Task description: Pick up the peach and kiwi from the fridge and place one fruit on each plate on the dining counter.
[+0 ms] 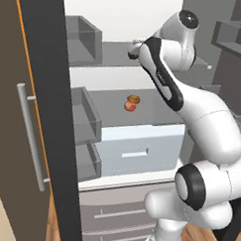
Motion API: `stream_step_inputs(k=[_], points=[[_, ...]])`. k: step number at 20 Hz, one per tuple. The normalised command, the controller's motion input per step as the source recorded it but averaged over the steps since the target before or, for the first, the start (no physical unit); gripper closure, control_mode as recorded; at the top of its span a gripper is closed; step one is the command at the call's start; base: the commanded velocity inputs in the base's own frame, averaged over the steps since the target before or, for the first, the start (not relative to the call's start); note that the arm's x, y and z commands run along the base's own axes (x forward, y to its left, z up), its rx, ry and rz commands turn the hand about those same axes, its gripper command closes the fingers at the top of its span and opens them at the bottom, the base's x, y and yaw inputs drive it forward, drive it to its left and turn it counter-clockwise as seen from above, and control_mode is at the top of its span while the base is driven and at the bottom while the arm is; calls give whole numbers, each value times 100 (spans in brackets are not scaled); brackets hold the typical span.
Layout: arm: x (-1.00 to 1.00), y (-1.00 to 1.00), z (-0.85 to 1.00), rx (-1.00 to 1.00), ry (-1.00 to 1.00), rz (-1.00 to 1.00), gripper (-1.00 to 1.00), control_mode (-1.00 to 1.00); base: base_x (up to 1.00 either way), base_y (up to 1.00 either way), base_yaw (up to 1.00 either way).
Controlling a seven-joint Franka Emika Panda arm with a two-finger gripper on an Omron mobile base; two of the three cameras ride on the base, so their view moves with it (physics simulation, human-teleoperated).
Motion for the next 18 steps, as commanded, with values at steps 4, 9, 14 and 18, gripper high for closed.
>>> stream_step_inputs(k=[4, 9, 14, 18], points=[[49, 1, 0, 0, 0, 0, -100, -100, 0, 0, 0], [56, 4, 0, 0, 0, 0, -100, -100, 0, 0, 0], [52, 10, 0, 0, 2, 0, -100, -100, 0, 0, 0], [52, 1, 0, 0, 2, 0, -100, -100, 0, 0, 0]])
